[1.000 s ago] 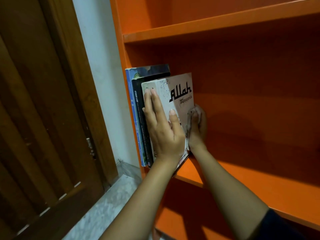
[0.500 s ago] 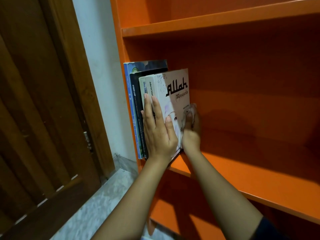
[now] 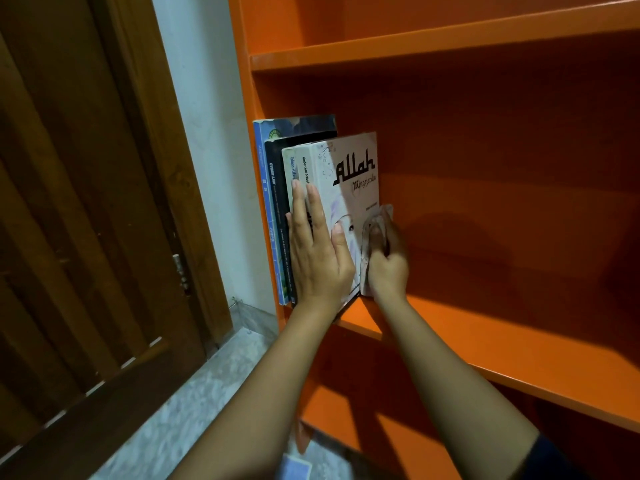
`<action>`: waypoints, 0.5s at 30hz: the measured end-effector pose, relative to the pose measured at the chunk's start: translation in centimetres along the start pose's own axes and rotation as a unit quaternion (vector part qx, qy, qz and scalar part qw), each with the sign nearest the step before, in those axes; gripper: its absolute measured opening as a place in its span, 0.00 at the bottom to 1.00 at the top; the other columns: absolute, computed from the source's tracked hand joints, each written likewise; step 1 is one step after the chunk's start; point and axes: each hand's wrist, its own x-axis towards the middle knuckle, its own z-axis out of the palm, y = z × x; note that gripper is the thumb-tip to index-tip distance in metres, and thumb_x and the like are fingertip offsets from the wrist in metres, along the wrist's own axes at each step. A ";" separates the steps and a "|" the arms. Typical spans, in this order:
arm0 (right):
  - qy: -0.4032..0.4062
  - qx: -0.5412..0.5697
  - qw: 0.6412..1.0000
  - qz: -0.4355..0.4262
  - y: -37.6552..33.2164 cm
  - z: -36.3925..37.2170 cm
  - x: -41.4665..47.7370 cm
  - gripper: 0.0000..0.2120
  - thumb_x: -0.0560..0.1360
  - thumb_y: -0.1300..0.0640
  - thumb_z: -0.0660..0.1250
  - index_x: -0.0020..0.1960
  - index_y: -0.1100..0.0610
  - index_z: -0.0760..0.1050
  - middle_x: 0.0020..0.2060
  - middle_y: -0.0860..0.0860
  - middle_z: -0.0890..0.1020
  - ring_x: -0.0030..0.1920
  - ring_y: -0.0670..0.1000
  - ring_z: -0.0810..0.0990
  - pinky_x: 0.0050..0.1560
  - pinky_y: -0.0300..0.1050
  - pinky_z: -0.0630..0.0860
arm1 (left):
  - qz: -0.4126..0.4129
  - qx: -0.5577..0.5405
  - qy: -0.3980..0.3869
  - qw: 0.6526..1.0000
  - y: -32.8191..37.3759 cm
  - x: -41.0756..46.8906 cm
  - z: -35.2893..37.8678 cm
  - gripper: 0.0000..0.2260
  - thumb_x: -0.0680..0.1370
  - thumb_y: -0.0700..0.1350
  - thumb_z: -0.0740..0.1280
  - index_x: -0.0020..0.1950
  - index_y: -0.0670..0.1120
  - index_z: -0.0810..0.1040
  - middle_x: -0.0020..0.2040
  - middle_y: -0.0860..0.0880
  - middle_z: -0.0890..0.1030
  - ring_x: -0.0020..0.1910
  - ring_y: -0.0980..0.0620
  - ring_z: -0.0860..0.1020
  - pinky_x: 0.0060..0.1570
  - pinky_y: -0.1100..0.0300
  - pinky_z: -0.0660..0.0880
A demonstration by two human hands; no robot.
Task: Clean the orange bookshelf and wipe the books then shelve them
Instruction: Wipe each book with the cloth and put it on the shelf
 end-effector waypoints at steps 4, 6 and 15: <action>0.028 -0.008 0.999 -0.030 -1.4 -0.8 -0.6 0.15 0.79 0.62 0.61 0.65 0.59 0.74 0.66 0.56 0.75 0.67 0.54 0.72 0.65 0.35 0.67 | -0.010 0.024 -0.021 0.999 0.2 -0.1 -0.6 0.26 0.80 0.41 0.55 0.75 0.39 0.49 0.76 0.40 0.50 0.76 0.49 0.50 0.71 0.41 0.60; 0.030 -0.015 0.998 -0.059 -2.2 -1.1 -0.9 0.15 0.79 0.63 0.61 0.65 0.59 0.74 0.65 0.56 0.76 0.66 0.52 0.73 0.62 0.30 0.67 | -0.016 0.036 -0.034 0.999 0.4 -0.1 -1.0 0.26 0.80 0.42 0.54 0.75 0.41 0.48 0.76 0.40 0.50 0.75 0.52 0.48 0.71 0.42 0.61; -0.001 -0.034 0.994 -0.108 -5.5 -1.8 -2.0 0.12 0.79 0.62 0.62 0.61 0.61 0.78 0.59 0.53 0.81 0.60 0.47 0.77 0.57 0.27 0.69 | -0.059 0.073 -0.112 0.989 1.6 0.2 -3.0 0.28 0.80 0.47 0.53 0.77 0.43 0.44 0.78 0.43 0.47 0.74 0.54 0.49 0.67 0.43 0.67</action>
